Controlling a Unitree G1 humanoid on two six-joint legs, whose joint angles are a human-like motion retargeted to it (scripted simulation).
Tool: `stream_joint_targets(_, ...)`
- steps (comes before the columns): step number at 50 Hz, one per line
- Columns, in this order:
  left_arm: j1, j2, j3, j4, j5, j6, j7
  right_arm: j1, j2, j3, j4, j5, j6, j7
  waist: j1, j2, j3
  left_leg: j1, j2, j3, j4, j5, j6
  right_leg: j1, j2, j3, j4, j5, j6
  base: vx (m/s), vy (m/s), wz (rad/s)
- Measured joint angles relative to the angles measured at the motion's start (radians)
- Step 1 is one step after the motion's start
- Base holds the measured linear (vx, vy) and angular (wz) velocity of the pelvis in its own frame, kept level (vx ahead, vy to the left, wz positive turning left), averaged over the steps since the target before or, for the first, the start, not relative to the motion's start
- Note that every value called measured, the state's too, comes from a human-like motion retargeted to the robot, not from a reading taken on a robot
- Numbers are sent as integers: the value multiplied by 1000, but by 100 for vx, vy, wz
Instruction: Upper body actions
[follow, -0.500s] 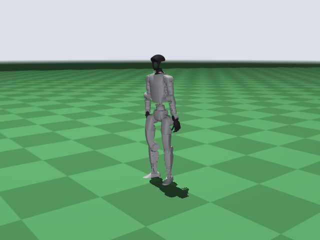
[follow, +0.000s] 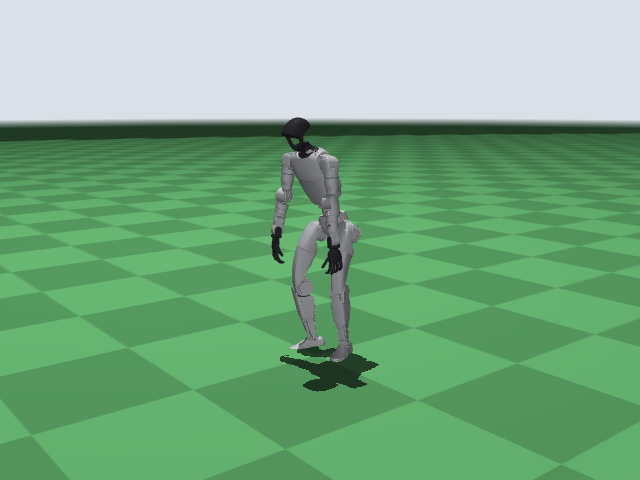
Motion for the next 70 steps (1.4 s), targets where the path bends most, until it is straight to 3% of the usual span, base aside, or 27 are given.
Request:
stream_joint_targets(8, 4, -16, 16, -7, -13, -20, -15, 32, -10, -16, 13, 27, -8, -23, 17, 8, 14, 43, -8, -13, -65, 27, -8, 59, 13, -20, -67, 18, -1, 2, 1, 2)
stream_joint_targets(17, 241, -55, 15, -35, -24, -33, -35, 254, -8, -60, 19, 48, 33, -10, 20, 19, -53, 243, -47, -37, -203, 18, -3, 317, 22, -67, -300, 91, 46, 33, 11, 7)
stream_joint_targets(23, 426, -95, 93, 58, -37, -37, 69, 451, -22, -110, 81, 70, 12, -111, -11, 33, -127, 414, -96, -66, -292, -12, 23, 537, -1, -158, -453, 189, 78, 53, 28, 18)
stream_joint_targets(26, 502, -95, 112, 121, -15, -12, 40, 530, -36, -145, 123, 71, 22, -173, -3, 44, -164, 491, -132, -65, -361, -7, 44, 580, -25, -205, -433, 287, 94, 55, 29, -2)
stream_joint_targets(30, 575, -104, 115, 176, 31, 28, -22, 588, -58, -179, 155, 91, 41, -192, 19, 100, -162, 577, -132, -52, -442, 2, 67, 555, -19, -168, -283, 374, 31, 33, 34, -33)
stream_joint_targets(34, 622, -92, 106, 189, 62, 36, -55, 610, -59, -197, 147, 117, 69, -179, -63, 194, -136, 607, -83, -123, -460, 1, 83, 508, 32, -223, -73, 327, -87, 21, 24, 61)
stream_joint_targets(38, 626, -54, 134, 184, 112, 61, -65, 627, -28, -223, 138, 149, 89, -99, -139, 198, -100, 621, -88, -201, -437, -12, 90, 423, 131, -117, 30, 260, -28, 20, 4, 97)
stream_joint_targets(42, 630, -29, 147, 171, 81, 68, -61, 659, -9, -228, 136, 166, 77, -55, -156, 171, -113, 641, -128, -241, -433, -28, 98, 347, 222, -21, -58, 244, 35, 38, -4, 65)
stream_joint_targets(48, 576, -19, 177, 140, 7, 68, -71, 648, -7, -204, 110, 110, 93, -47, -196, 125, -96, 718, -191, -269, -449, -55, 100, 281, 210, -101, -332, 226, -32, 32, -8, 50)
stream_joint_targets(55, 502, -38, 144, 104, 5, 50, -92, 635, -19, -211, 90, 79, 105, -43, -212, 137, -93, 803, -180, -274, -458, -42, 57, 230, 240, -101, -531, 156, -55, 42, -18, 33)
stream_joint_targets(57, 492, -47, 126, 88, 21, 39, -115, 638, -22, -220, 92, 83, 107, -41, -211, 148, -106, 825, -168, -264, -455, -15, 36, 245, 250, -124, -526, 162, -97, 58, -29, 21)
stream_joint_targets(58, 491, -51, 118, 81, 28, 34, -127, 642, -23, -224, 95, 86, 109, -39, -211, 157, -114, 834, -158, -260, -452, 2, 25, 255, 257, -145, -522, 189, -143, 66, -33, 17)
stream_joint_targets(60, 498, -60, 108, 67, 47, 26, -153, 650, -25, -231, 102, 91, 118, -32, -213, 161, -133, 858, -154, -255, -439, 49, 4, 273, 272, -90, -524, 262, -173, 62, -26, 12)
stream_joint_targets(64, 540, -99, 104, 53, 72, 17, -160, 666, -30, -250, 116, 94, 153, -12, -192, 166, -198, 859, -147, -210, -346, 247, -29, 292, 285, 24, -482, 265, -153, 77, -32, -18)
stream_joint_targets(67, 544, -116, 74, 64, 43, 8, -147, 658, -21, -266, 98, 114, 154, -10, -171, 125, -202, 792, -148, -157, -137, 417, -29, 363, 240, -18, -480, 224, -145, 58, -28, -33)
stream_joint_targets(70, 520, -111, 32, 65, 59, 13, -171, 647, -5, -253, 54, 165, 134, -13, -170, 74, -186, 671, -134, -146, 151, 460, -45, 429, 174, -4, -470, 185, -119, 55, -26, 8)
